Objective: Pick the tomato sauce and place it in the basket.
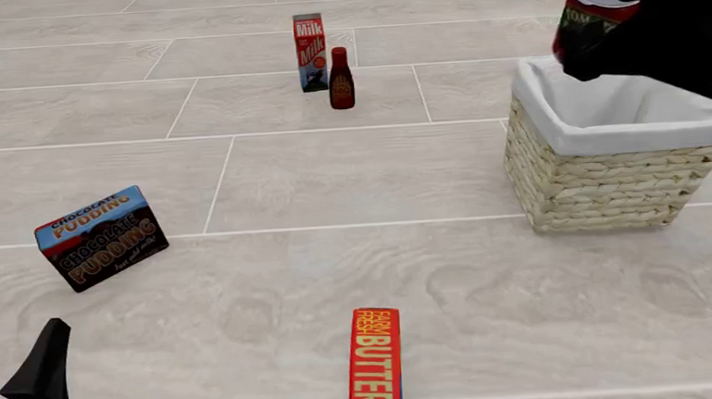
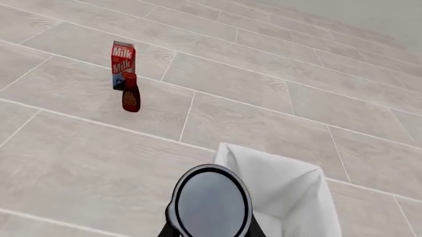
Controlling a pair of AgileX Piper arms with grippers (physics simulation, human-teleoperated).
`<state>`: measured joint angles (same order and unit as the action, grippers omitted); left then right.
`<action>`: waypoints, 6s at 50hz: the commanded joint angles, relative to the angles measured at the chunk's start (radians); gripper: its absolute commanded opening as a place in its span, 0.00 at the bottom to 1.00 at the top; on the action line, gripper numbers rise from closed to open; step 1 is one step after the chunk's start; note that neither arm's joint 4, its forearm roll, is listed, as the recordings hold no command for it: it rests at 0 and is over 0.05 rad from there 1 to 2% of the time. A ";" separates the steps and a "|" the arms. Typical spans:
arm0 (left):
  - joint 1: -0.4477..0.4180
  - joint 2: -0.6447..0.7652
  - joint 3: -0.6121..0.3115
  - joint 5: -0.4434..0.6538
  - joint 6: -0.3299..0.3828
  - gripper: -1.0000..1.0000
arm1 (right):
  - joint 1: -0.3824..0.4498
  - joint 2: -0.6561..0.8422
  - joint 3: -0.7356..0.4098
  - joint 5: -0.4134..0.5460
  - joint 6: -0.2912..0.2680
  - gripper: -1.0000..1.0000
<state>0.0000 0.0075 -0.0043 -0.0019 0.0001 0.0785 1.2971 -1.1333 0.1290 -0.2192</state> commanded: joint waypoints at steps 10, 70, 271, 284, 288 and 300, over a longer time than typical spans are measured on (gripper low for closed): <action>0.000 0.000 0.000 0.000 0.000 1.00 | -0.062 0.006 -0.012 0.000 0.030 0.00; 0.000 0.000 0.000 0.000 0.000 1.00 | -0.172 0.155 -0.092 -0.043 0.059 0.00; 0.000 0.000 0.000 0.000 0.000 1.00 | -0.250 0.574 -0.309 -0.044 0.072 0.00; 0.000 0.000 0.000 0.000 0.000 1.00 | -0.255 0.606 -0.339 -0.037 0.070 0.00; 0.000 0.000 0.000 0.000 0.000 1.00 | -0.257 0.612 -0.350 -0.031 0.072 0.00; 0.000 0.000 0.000 0.000 0.000 1.00 | -0.263 0.633 -0.371 -0.025 0.068 0.00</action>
<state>0.0000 0.0075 -0.0043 -0.0019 0.0001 -0.1796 1.9164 -1.4832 0.0993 -0.1695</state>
